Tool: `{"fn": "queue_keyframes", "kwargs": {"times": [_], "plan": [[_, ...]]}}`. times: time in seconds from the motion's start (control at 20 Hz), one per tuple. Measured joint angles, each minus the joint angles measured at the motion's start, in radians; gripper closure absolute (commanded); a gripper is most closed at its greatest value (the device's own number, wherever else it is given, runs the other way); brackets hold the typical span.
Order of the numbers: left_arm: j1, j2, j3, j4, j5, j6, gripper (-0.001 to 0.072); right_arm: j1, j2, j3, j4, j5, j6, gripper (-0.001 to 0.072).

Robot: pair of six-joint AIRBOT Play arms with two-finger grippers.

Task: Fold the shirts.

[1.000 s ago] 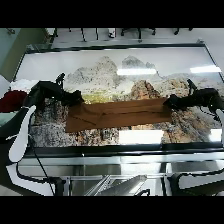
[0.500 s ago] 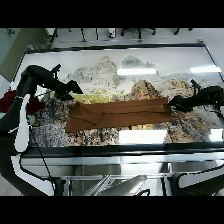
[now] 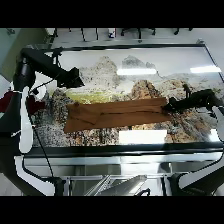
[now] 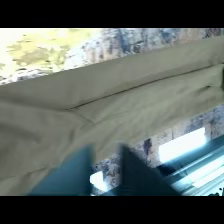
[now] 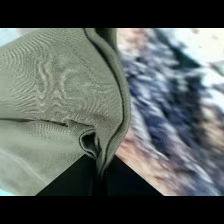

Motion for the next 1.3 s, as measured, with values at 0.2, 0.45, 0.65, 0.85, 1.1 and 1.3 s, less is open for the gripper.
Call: {"fn": "queue_keyframes", "kwargs": {"times": [0.2,0.45,0.65,0.85,1.1,1.3], "plan": [[-0.108,0.0,-0.071,-0.002,-0.103,0.0,0.069,-0.001,0.005,0.022,-0.001,-0.006,-0.007,0.0692],[-0.292,-0.068,-0.2,-0.002,-0.309,0.027,0.069,-0.018,0.148,0.108,0.055,-0.148,-0.007,0.0692],[-0.438,-0.187,-0.233,-0.069,-0.475,0.031,0.069,0.006,0.335,0.159,0.103,-0.255,0.02,0.0691],[-0.547,-0.291,-0.221,-0.137,-0.605,0.01,0.069,0.056,0.5,0.173,0.119,-0.311,0.064,0.0691],[-0.62,-0.386,-0.09,-0.175,-0.62,-0.012,0.069,0.114,0.571,0.175,0.117,-0.369,0.116,0.0691],[-0.603,-0.389,-0.003,-0.182,-0.508,-0.018,0.0691,0.133,0.575,0.162,0.096,-0.385,0.146,0.0691]]}}
